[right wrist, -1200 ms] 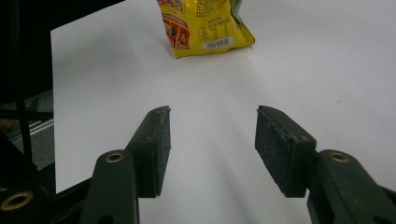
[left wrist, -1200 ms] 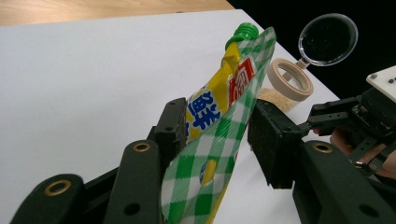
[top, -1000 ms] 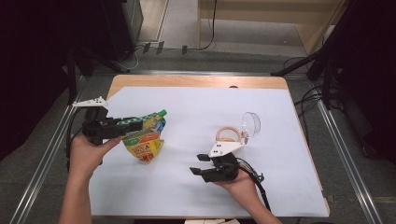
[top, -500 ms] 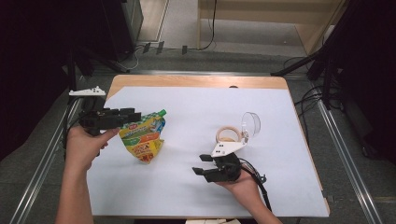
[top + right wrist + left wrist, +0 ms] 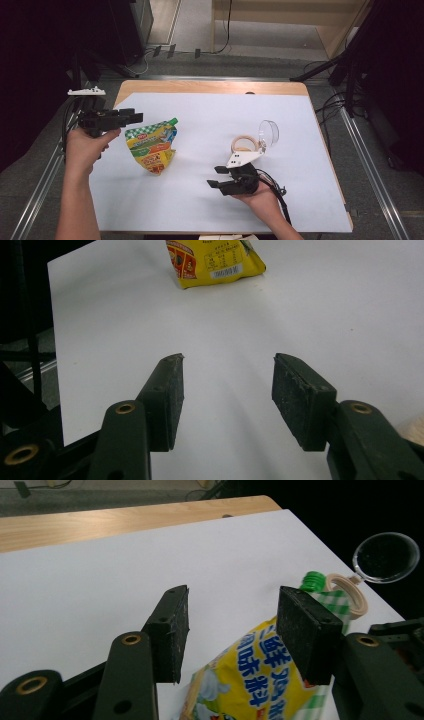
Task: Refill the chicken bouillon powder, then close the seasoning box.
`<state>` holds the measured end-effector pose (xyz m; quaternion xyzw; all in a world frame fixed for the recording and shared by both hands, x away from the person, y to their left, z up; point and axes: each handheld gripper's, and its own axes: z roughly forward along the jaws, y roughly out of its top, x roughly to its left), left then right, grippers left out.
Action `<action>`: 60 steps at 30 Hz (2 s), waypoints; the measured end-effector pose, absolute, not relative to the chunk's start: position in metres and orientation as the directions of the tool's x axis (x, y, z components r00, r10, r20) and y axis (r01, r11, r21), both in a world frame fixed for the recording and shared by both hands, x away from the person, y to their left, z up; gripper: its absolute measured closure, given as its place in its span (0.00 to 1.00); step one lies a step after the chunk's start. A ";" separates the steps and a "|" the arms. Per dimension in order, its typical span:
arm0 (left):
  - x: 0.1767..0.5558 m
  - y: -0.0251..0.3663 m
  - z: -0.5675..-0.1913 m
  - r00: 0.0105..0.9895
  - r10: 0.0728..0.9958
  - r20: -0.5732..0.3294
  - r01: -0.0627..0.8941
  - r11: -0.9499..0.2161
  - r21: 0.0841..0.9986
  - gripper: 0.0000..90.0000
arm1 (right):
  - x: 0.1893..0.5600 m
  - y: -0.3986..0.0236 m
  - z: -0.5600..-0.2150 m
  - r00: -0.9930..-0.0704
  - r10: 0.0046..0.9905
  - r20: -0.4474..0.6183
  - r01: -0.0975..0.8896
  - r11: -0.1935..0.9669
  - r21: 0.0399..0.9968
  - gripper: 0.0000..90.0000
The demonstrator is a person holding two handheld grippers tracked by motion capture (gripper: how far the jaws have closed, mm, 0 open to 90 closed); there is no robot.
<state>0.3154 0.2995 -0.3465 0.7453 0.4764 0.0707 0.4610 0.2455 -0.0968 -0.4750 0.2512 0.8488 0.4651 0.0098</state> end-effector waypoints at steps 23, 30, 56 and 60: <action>0.324 0.312 -0.389 0.506 0.791 -0.343 0.680 -0.122 0.723 0.49 | 0.256 -0.129 -0.434 -0.848 0.485 0.213 0.430 0.394 0.812 0.58; 0.324 0.313 -0.394 0.514 0.781 -0.355 0.682 -0.121 0.721 0.49 | 0.260 -0.145 -0.422 -0.834 0.504 0.226 0.440 0.358 0.823 0.63; 0.320 0.311 -0.407 0.528 0.788 -0.318 0.679 -0.167 0.715 0.49 | 0.263 -0.207 -0.405 -0.789 0.578 0.207 0.461 0.335 0.822 1.00; 0.320 0.313 -0.407 0.523 0.790 -0.320 0.681 -0.162 0.714 0.49 | 0.261 -0.214 -0.407 -0.792 0.576 0.200 0.456 0.342 0.822 1.00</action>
